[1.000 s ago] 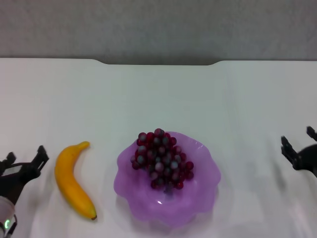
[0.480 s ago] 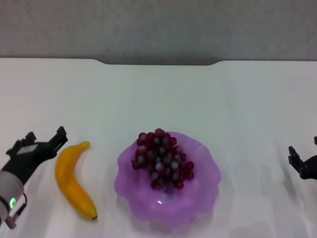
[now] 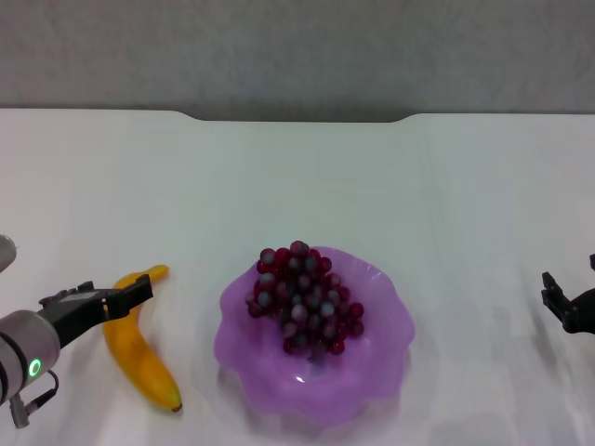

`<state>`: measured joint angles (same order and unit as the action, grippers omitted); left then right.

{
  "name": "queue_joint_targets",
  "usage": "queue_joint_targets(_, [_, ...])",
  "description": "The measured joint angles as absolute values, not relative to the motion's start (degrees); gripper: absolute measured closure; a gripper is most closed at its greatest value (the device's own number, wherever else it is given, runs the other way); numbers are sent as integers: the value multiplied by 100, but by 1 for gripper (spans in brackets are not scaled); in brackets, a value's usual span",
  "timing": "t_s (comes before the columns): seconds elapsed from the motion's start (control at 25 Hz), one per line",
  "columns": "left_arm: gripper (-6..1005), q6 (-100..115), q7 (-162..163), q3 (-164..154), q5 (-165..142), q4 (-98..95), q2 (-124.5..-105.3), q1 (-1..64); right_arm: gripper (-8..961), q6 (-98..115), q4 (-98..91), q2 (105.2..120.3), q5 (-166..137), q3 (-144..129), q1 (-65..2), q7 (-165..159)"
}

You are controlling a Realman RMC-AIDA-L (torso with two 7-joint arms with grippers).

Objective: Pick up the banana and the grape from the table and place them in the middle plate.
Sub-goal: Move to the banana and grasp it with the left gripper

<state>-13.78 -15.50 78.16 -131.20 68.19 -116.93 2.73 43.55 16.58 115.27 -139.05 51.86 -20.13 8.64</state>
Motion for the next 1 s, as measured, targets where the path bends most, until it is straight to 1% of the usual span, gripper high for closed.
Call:
queue_joint_targets(0.24, [116,-1561,-1551,7898,-13174,6811,-11704,371,248,4320,1666,11528,-13901,5184,-2009,855])
queue_joint_targets(0.72, [114,-556,-1527,7611,-13149,6244,-11754,372,248,4332,1664,11531,-13895,5151,-2037,836])
queue_joint_targets(1.0, [115,-487,-1376,7324,-13077,6257,-11757,325,248,4346,1661,11526,-13895,5176,-2033,860])
